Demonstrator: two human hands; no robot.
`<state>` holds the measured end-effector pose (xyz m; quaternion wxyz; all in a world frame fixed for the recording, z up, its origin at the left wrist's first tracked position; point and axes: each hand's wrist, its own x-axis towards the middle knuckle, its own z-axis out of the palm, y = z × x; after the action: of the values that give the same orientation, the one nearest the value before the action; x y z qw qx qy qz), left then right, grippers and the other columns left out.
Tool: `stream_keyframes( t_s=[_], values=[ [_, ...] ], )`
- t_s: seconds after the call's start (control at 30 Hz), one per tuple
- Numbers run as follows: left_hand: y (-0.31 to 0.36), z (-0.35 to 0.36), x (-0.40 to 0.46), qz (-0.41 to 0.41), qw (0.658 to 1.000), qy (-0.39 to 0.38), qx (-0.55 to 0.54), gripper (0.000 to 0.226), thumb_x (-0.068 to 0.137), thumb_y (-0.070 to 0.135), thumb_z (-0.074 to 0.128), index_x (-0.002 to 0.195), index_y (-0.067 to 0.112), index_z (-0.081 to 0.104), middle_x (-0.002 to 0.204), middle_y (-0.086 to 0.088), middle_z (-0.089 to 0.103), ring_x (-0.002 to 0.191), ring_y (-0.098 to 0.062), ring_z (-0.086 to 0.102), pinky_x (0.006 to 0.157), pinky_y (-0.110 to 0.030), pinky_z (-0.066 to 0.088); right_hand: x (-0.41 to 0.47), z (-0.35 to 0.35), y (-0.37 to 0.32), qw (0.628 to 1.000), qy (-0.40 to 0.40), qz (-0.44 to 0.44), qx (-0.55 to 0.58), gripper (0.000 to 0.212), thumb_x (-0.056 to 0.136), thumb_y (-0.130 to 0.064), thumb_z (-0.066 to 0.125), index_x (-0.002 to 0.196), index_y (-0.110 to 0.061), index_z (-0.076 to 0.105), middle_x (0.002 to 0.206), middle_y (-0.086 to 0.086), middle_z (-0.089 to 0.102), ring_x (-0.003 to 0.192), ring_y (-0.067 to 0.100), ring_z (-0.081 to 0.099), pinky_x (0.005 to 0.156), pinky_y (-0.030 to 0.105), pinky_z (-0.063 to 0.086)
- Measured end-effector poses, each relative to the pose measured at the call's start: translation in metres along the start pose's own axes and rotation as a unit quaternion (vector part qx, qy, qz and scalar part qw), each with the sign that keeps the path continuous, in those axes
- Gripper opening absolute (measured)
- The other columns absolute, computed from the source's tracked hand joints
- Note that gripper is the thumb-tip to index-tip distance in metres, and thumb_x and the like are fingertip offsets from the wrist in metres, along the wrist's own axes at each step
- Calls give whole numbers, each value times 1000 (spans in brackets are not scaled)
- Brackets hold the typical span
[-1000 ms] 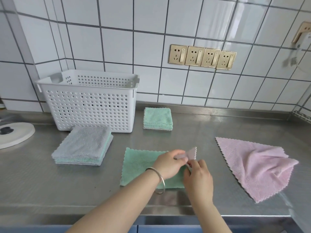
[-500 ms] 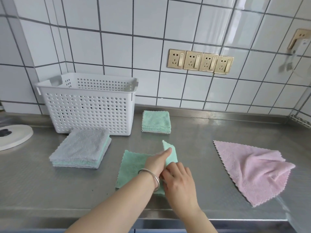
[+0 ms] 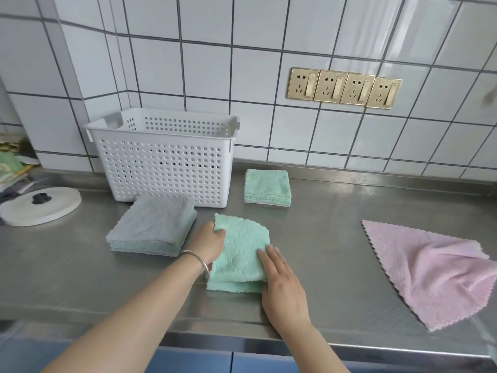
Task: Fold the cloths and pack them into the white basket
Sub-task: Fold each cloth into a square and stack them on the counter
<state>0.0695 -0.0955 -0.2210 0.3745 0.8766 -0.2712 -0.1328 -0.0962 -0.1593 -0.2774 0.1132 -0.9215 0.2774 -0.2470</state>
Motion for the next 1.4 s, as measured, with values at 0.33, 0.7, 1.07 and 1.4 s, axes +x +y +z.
stream_keyframes(
  t_s=[0.33, 0.7, 1.07, 1.4],
  values=[
    [-36, 26, 17, 25, 997, -2, -79, 42, 89, 19, 47, 131, 22, 43, 130, 0, 58, 81, -28, 60, 66, -28, 43, 0, -8, -1, 996, -64, 56, 18, 65, 89, 4, 29, 148, -20, 19, 157, -6, 10, 145, 8, 7, 112, 18, 20],
    [-42, 27, 11, -1, 985, -50, -166, 62, 86, 15, 60, 142, 18, 34, 139, -5, 51, 124, -16, 52, 106, -36, 40, -3, -12, -1, 989, -98, 102, 37, 66, 88, 3, 28, 148, -21, 16, 158, -3, 10, 144, 9, 11, 112, 20, 21],
    [-18, 15, -28, 124, 973, 17, 195, 57, 95, 39, 35, 146, 17, 20, 157, -4, 13, 145, -21, 10, 117, -39, 11, 9, -24, -7, 990, -97, 81, 66, 92, 63, -49, -6, 144, -27, 30, 155, -7, 20, 144, 8, 13, 118, 32, 7],
    [-30, 27, -34, 117, 947, -124, 273, 70, 92, 57, 26, 149, 22, 5, 158, -2, -9, 146, -15, -11, 116, -49, -6, 13, -11, -10, 972, -219, 56, -62, 63, 90, -50, 7, 149, -26, 14, 158, -3, -2, 145, 11, -4, 117, 37, 6]
  ],
)
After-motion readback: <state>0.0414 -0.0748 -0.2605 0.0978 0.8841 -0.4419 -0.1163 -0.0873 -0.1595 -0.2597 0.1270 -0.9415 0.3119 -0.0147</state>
